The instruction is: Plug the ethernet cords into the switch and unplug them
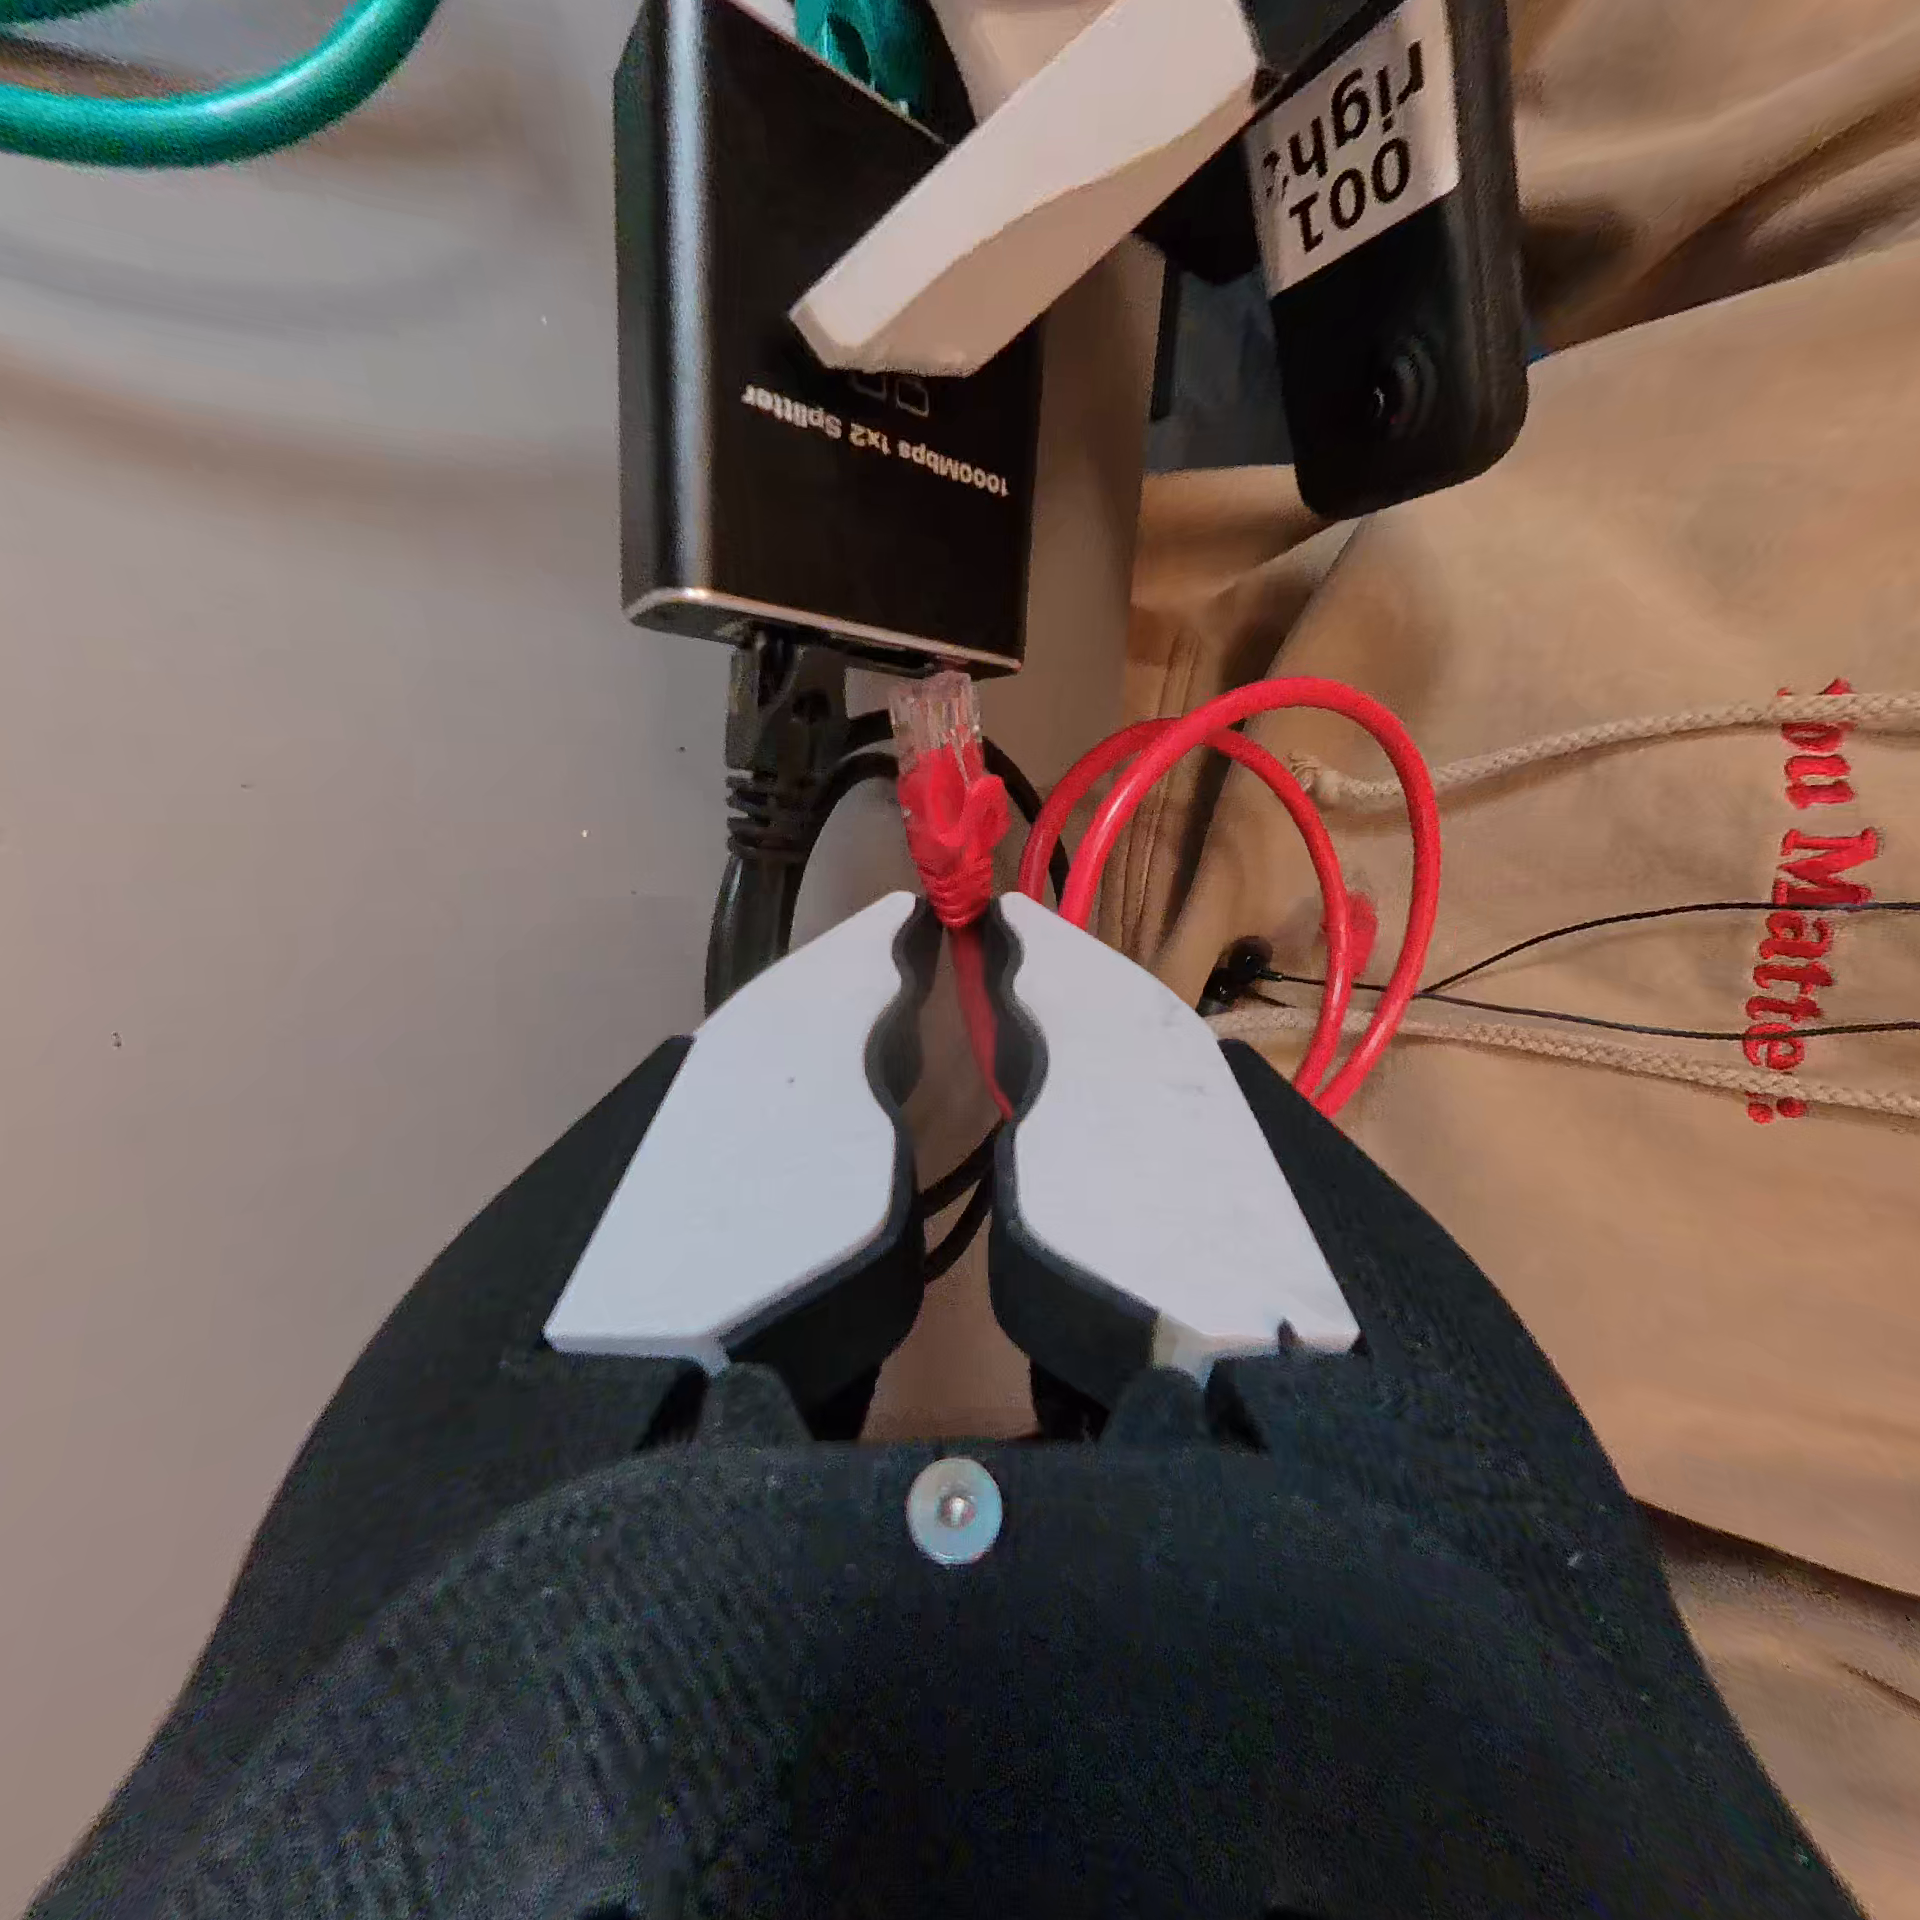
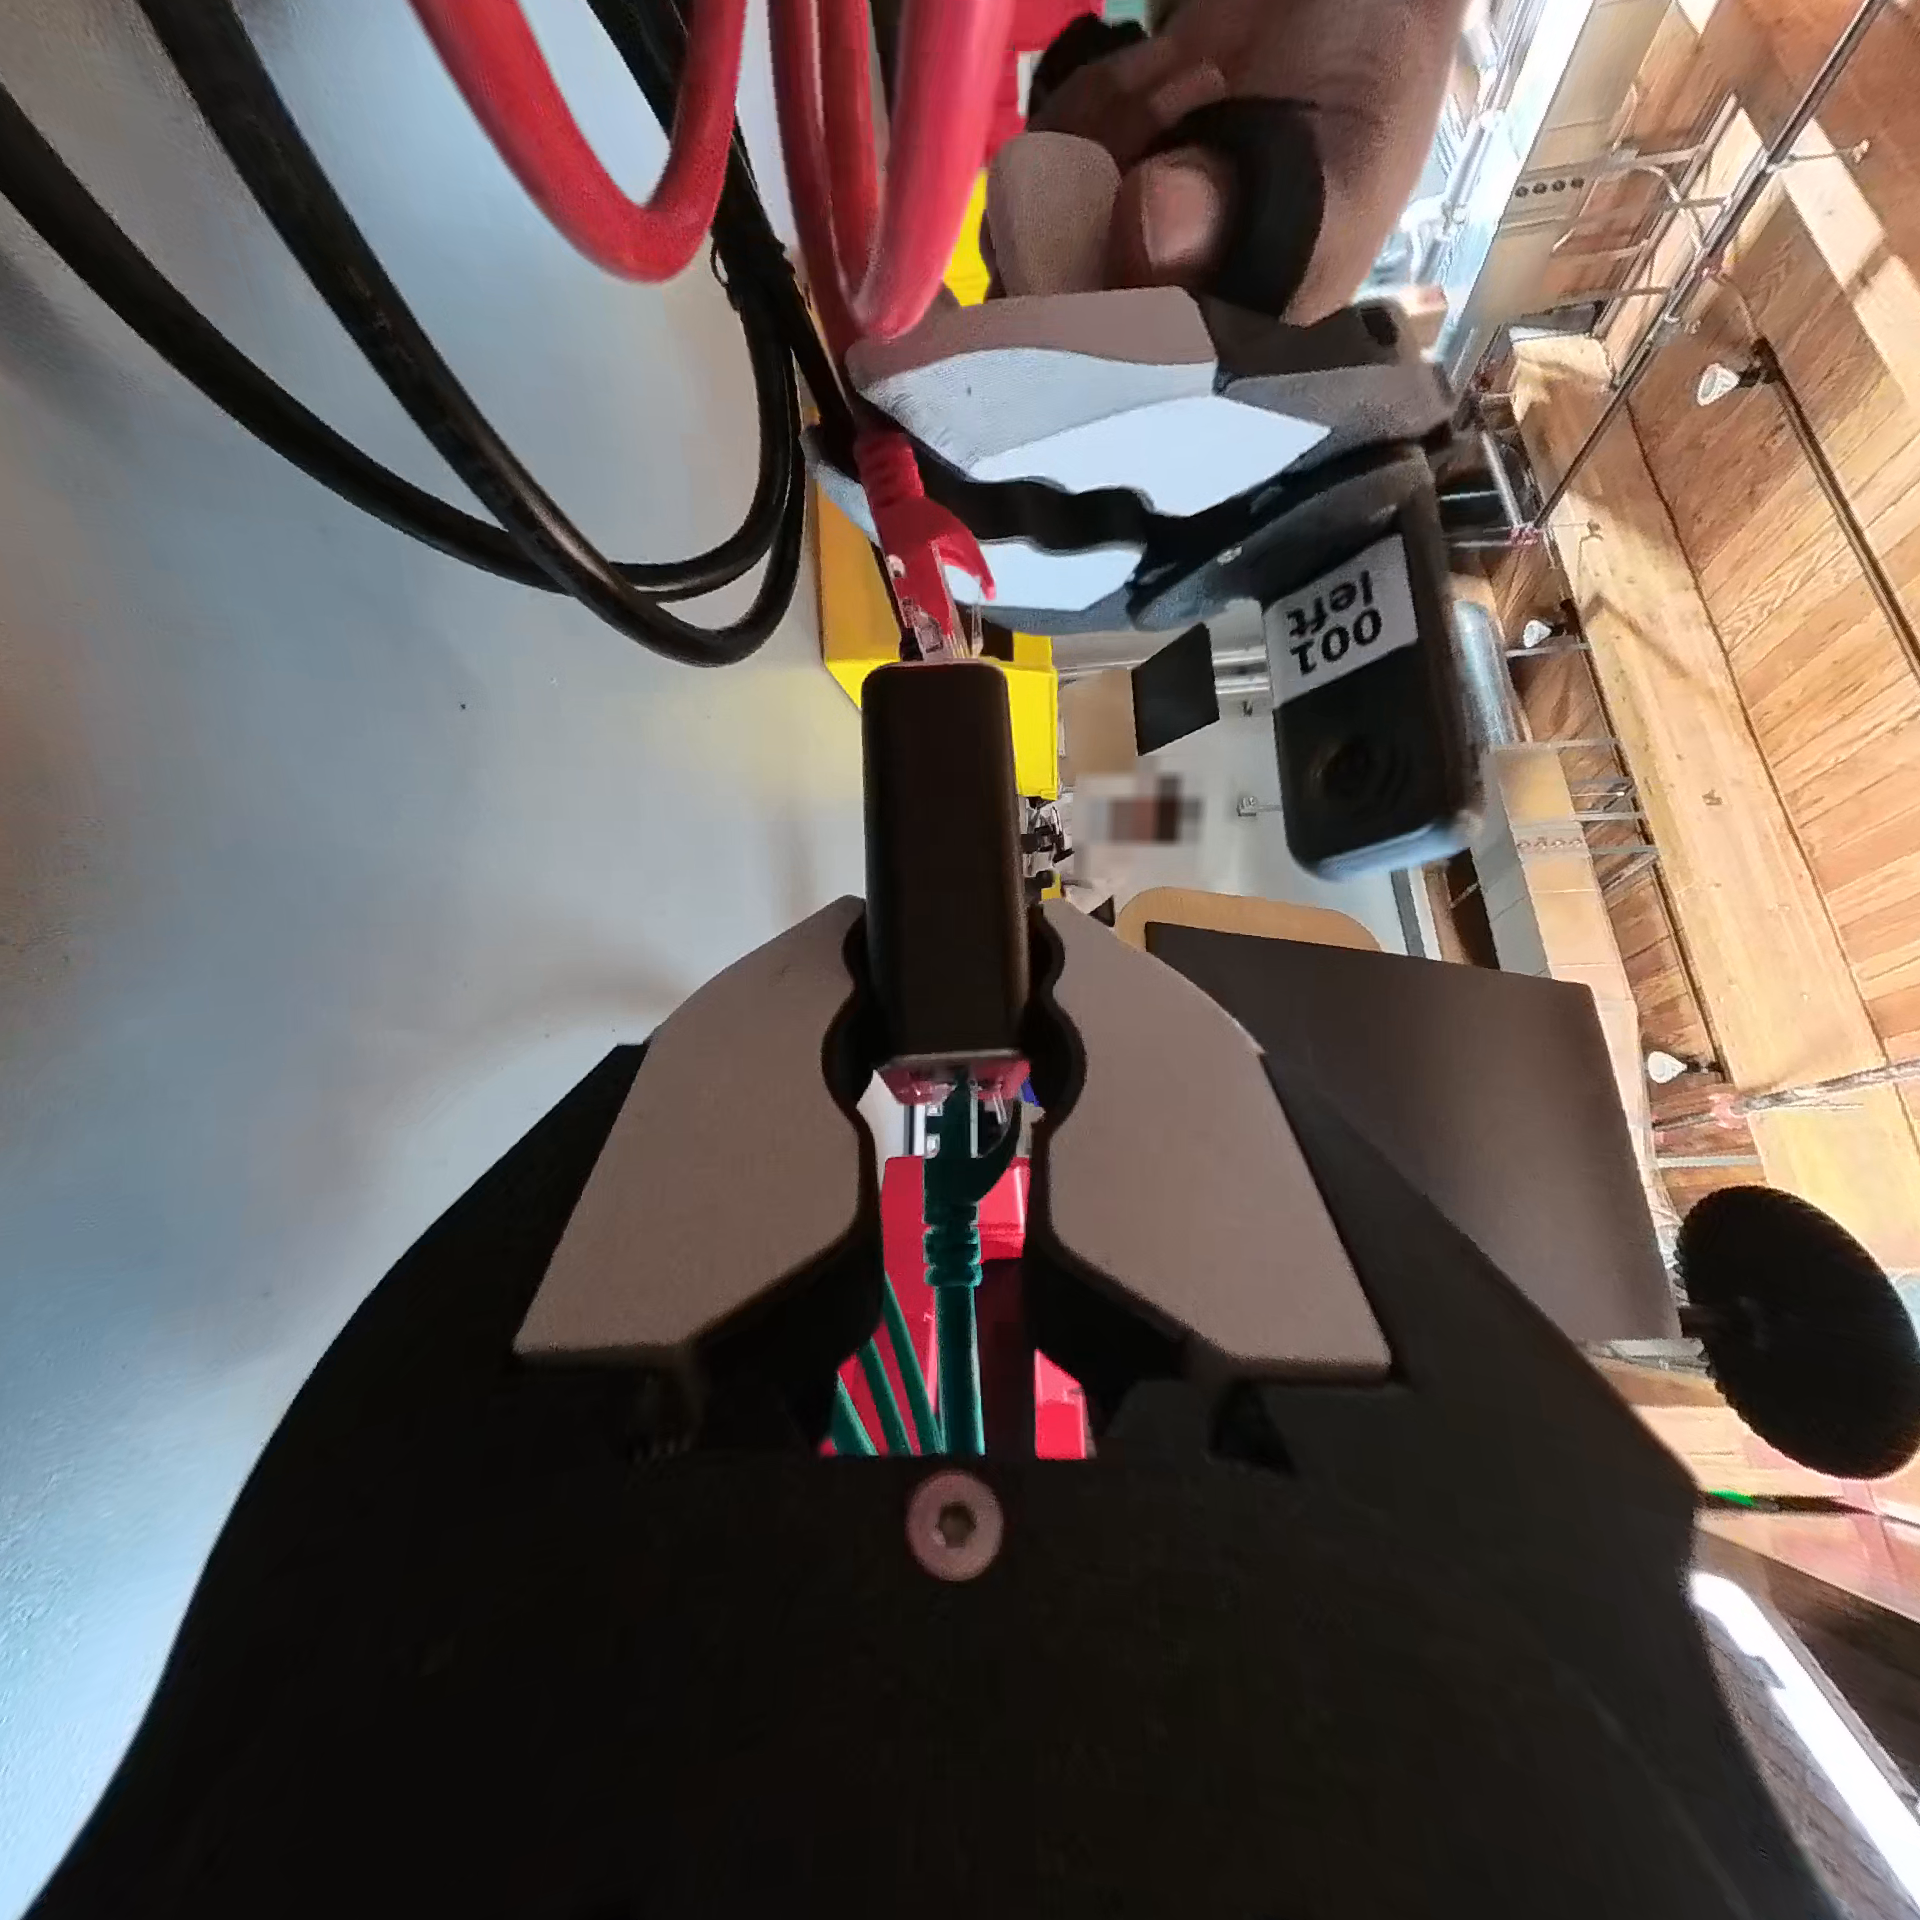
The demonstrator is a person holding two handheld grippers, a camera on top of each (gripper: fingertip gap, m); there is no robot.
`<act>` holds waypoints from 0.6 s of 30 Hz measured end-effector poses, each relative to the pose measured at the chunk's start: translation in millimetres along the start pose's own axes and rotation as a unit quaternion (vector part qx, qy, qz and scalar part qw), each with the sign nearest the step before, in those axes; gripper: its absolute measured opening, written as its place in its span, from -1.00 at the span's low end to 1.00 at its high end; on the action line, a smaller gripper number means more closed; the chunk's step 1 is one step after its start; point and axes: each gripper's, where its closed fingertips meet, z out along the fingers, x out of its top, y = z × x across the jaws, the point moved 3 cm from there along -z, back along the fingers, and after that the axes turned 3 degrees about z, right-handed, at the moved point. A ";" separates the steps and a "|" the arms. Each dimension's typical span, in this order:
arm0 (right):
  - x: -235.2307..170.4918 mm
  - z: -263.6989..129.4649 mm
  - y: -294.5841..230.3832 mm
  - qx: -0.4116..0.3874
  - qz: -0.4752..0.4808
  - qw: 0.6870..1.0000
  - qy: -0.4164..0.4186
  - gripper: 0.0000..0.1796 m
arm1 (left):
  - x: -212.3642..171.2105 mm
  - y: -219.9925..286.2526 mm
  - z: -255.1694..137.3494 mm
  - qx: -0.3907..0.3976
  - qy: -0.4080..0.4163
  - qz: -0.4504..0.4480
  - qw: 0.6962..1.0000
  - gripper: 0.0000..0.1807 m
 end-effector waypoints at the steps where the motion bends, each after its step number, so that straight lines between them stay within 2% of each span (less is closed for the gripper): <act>1: 1.3 -1.0 -0.2 0.001 -0.004 1.000 0.003 -0.71 | 0.0 -0.5 0.6 -0.004 -0.009 -0.003 1.000 -0.91; 8: 6.6 -2.9 -4.5 0.015 -0.013 1.000 0.008 -0.70 | 1.4 -3.2 2.8 0.000 -0.061 -0.012 0.998 -0.91; 18: 8.7 -2.6 -14.2 0.041 -0.007 0.999 0.018 -0.71 | -6.2 -8.4 9.1 0.112 -0.050 0.080 0.989 -0.90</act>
